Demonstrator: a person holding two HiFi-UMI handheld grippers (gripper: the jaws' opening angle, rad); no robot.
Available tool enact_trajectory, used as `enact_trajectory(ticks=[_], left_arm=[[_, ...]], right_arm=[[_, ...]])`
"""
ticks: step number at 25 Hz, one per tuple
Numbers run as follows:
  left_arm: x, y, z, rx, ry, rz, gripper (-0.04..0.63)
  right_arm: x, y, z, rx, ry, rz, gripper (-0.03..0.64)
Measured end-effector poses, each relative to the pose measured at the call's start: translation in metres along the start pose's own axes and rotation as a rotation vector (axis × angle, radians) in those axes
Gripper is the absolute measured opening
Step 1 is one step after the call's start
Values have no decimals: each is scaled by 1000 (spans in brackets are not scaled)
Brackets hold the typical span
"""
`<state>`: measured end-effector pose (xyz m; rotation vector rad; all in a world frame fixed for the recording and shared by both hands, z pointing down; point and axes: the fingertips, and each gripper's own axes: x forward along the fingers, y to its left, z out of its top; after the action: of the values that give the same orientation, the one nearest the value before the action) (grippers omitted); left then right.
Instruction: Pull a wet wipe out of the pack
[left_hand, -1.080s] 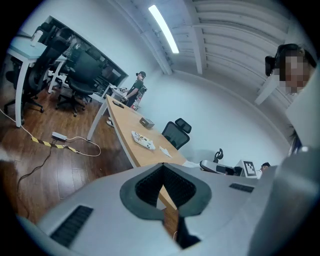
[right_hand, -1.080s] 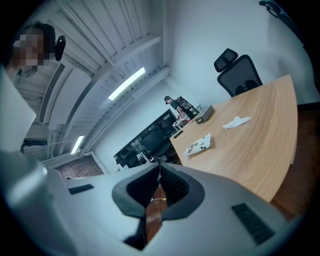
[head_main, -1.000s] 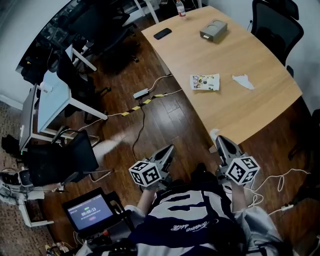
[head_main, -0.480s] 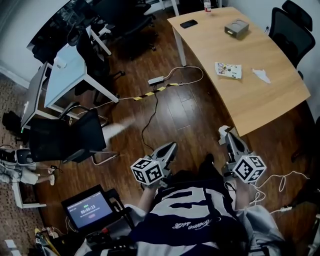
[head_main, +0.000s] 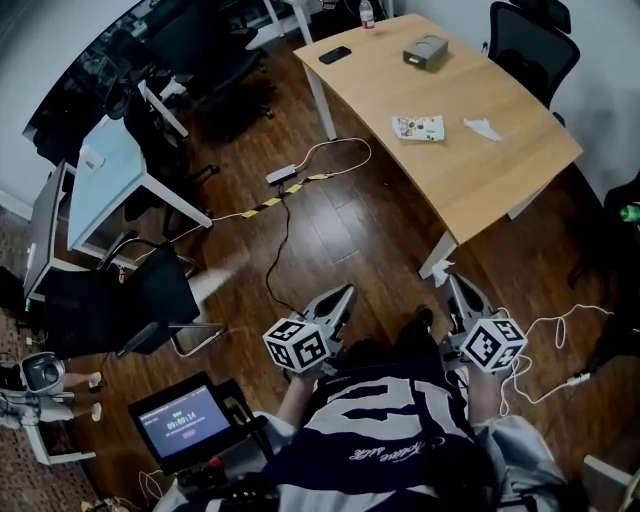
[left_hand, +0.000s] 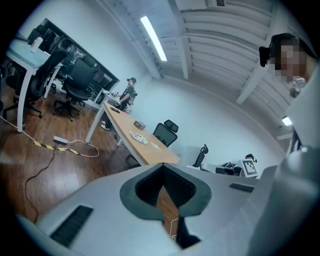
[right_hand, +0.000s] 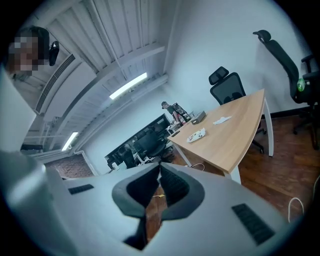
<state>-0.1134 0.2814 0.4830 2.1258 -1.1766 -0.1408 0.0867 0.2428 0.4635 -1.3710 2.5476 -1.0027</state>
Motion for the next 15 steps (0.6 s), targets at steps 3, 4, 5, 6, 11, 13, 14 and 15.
enact_trajectory(ticks=[3,4,5,6,11,13,14,15], left_arm=[[11,-16,-8,9,12,-30,3],[15,-21,-9,12,12,-35,3],[19,-26,-10,16,10,-37,3],[23,-31,-11,18,7,-37,3],[44,-56,-12,11,-24,-22,3],[57,-72,-15,9,-44,-19,3],[64,-81,-19,10,-48,-20,3],[71,-90,-25,13,-47,-22,3]], right_arm=[[-15,-9,5,-1,-14,-16,3],[-19,-13,8,-2,-17,-19,3],[-23,-17,11,-4,-19,-20,3],[-27,-21,14,-6,-20,-19,3],[-42,-39,38,-28,-17,0,3],[-50,-51,47,-40,-4,10,3],[-54,-59,50,-45,4,16,3],[-58,-67,52,-48,10,21,3]])
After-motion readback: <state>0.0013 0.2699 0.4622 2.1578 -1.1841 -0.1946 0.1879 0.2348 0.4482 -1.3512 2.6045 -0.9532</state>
